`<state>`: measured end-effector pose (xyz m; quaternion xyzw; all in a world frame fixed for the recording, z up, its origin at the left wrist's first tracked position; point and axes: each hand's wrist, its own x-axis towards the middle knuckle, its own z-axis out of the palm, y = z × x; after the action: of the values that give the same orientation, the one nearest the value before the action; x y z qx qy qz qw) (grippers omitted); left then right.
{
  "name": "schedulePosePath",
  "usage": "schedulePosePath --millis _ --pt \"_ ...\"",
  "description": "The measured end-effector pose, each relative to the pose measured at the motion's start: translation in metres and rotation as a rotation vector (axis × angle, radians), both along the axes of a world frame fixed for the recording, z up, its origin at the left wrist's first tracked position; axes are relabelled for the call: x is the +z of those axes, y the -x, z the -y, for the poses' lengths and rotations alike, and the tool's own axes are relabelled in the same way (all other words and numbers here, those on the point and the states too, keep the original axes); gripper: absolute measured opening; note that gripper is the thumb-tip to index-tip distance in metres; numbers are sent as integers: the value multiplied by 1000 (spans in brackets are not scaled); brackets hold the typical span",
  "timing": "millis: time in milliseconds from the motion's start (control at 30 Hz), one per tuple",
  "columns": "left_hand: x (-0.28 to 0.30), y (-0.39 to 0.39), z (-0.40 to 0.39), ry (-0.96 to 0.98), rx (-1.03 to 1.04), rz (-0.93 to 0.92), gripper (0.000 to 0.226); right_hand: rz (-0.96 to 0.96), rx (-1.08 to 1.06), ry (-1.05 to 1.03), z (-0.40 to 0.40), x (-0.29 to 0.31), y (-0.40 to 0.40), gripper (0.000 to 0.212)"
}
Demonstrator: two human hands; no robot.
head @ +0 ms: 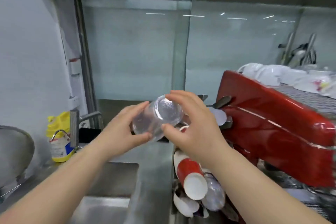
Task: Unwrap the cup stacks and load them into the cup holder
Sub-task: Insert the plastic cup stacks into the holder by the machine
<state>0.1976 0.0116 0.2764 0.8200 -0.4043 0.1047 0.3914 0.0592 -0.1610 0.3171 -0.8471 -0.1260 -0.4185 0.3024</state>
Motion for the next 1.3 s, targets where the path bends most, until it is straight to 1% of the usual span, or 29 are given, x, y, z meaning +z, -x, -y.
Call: schedulePosePath --millis 100,233,400,533,800,900,1000,1167,1300 --pt "20 4 25 -31 -38 83 93 14 -61 -90 21 8 12 51" --pt "38 10 59 -80 -123 182 86 67 -183 -118 44 13 31 54" --pt "54 15 96 -169 -264 212 92 116 -256 -189 69 12 50 53" --pt "67 18 124 -227 -328 263 95 134 -321 -233 84 12 64 53" --pt "92 20 171 -240 -420 341 95 174 -387 -230 97 27 82 58" --pt "93 19 184 -257 -453 350 95 154 -437 -245 102 30 87 56" --pt "85 17 196 -307 -476 347 94 120 -489 -209 104 26 91 58" --pt "62 19 209 -416 -589 282 78 20 -582 -134 103 10 96 59" --pt "48 14 215 -523 -632 250 85 -65 -618 -87 95 -7 96 57"
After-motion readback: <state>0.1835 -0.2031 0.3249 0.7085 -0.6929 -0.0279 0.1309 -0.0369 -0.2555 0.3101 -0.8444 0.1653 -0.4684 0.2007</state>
